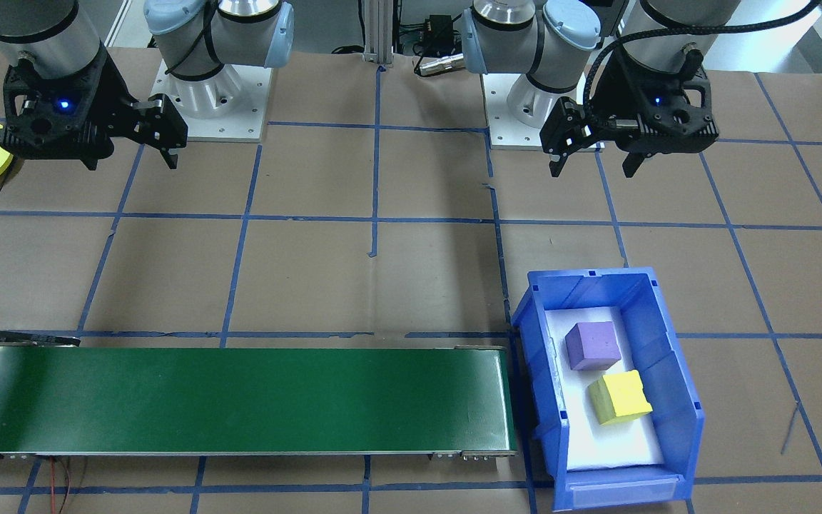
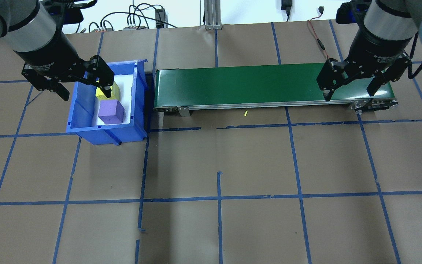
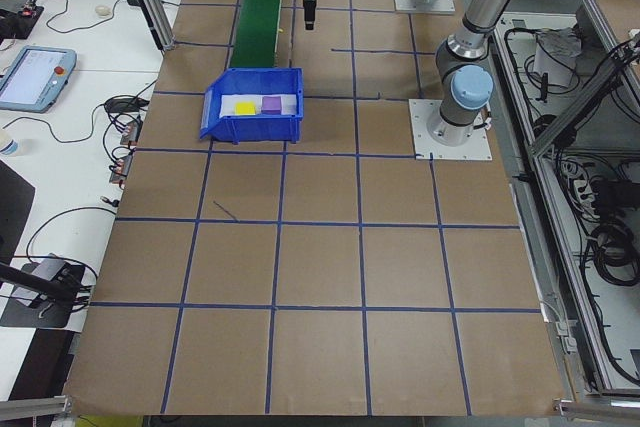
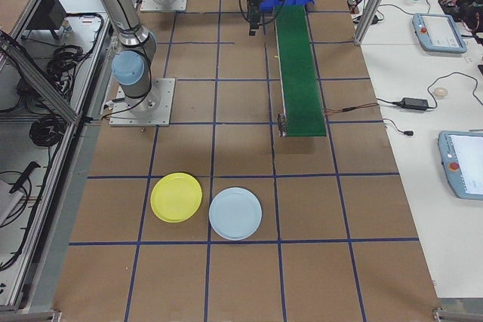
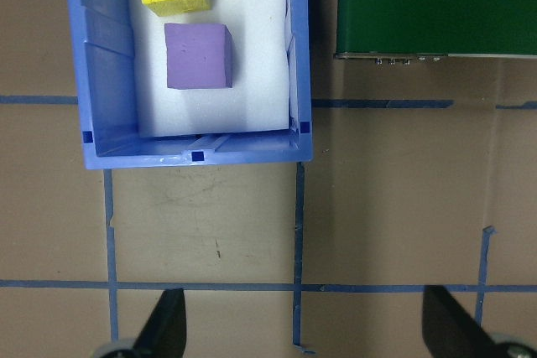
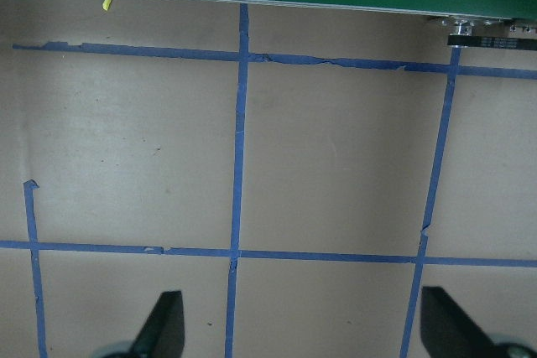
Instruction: Move block left to right into plate
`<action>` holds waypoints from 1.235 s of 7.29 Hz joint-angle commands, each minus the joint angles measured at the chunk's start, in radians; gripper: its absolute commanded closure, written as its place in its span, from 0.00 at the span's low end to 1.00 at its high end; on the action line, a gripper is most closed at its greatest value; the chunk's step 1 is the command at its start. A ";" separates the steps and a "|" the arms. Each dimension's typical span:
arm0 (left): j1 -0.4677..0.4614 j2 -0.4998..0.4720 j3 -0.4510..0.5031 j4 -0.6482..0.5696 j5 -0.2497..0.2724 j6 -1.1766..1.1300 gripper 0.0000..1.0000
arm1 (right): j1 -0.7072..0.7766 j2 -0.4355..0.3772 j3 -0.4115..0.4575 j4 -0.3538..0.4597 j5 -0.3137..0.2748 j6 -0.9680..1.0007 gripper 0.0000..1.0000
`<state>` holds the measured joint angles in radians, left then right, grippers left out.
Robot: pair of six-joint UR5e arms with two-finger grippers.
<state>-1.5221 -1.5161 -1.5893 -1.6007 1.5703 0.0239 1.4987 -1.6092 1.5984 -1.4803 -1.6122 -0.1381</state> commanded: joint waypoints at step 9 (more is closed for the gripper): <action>0.034 -0.295 0.043 0.212 0.025 0.037 0.00 | 0.000 0.000 0.000 0.000 0.000 0.000 0.00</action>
<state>-1.5010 -1.7073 -1.5736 -1.4509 1.5898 0.0582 1.4987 -1.6090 1.5984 -1.4803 -1.6133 -0.1381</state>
